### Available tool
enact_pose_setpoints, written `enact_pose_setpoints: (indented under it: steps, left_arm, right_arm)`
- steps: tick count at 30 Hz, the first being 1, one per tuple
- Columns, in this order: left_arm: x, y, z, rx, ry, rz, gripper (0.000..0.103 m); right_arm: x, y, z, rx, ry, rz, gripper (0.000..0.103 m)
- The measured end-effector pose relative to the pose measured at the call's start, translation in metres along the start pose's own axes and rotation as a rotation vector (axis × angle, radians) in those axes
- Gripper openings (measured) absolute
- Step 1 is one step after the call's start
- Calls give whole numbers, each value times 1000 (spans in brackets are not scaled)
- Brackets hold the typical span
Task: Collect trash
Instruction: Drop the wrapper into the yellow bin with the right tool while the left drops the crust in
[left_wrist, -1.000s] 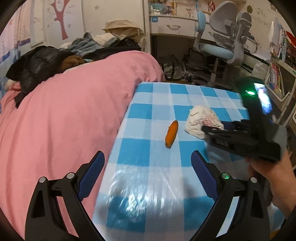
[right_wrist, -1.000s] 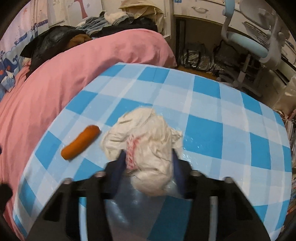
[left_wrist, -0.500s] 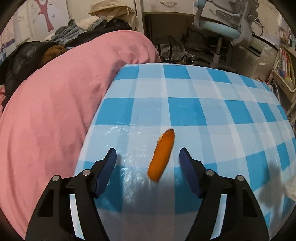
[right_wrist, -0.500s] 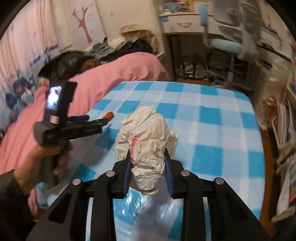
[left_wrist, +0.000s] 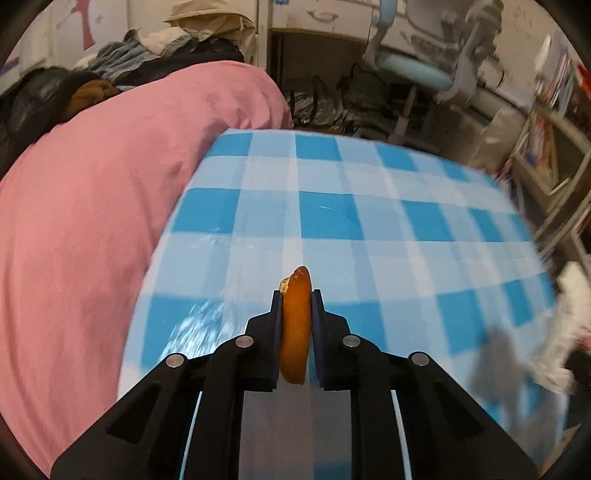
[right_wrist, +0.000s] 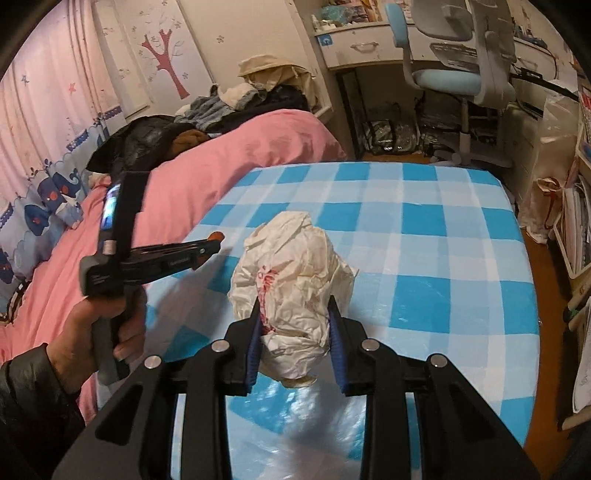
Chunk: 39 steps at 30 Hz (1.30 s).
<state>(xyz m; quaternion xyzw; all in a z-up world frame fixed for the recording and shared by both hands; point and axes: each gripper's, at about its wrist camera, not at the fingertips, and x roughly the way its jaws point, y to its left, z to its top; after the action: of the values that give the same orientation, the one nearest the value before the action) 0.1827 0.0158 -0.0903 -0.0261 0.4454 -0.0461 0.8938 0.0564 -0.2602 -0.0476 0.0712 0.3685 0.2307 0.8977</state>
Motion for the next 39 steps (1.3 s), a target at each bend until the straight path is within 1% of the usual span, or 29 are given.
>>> enact_pose_setpoints:
  steps: [4,5,7,11,13,16,20,25,28,32,33,34,37,39]
  left_arm:
    - [-54,3,-24,-20,-51,-29,14]
    - [-73,4,-36,-33,-64,-41,13]
    - [-94,4,-52,-34,-78,-43,14]
    - [-143,0,-98,-28,-101,-52,14]
    - [-162,0,-116,-32,-106,-50,14]
    - [-185,2,-146,-46,-105,-52,14]
    - [-201,-2,-181,-59,-84,-41,14]
    - [-214,-8,-206,-50,-82,-34,14]
    - [-223,-10,-220,-54,-81,-33,14]
    - [-232,-8,-234,-62,-76,-33,14]
    - [-234,-9,-237,-62,-74,-31,14]
    - [-236,-8,-241,-63,-71,-30,14]
    - [-239,-8,-252,-70,-57,-27,14]
    - [-241,-7,-262,-82,-40,-32,14]
  right_arm:
    - [-16,26,-16,-34,-19,20,32]
    - [-20,33,-22,-43,-24,24,32]
    - [-29,45,-34,-60,-32,29,32]
    - [-46,72,-70,-88,-35,37,32]
    - [-49,81,-88,-97,-18,37,32]
    - [-49,93,-118,-106,35,46,32]
    - [-43,108,-154,-139,122,51,32]
    - [-34,122,-193,-174,234,49,33]
    - [-29,129,-209,-198,278,40,33]
    - [-31,135,-225,-207,301,29,36]
    - [-30,135,-227,-205,307,27,40]
    - [-30,135,-230,-203,319,25,46]
    - [-35,136,-235,-206,309,3,49]
    - [-44,133,-233,-193,276,-19,54]
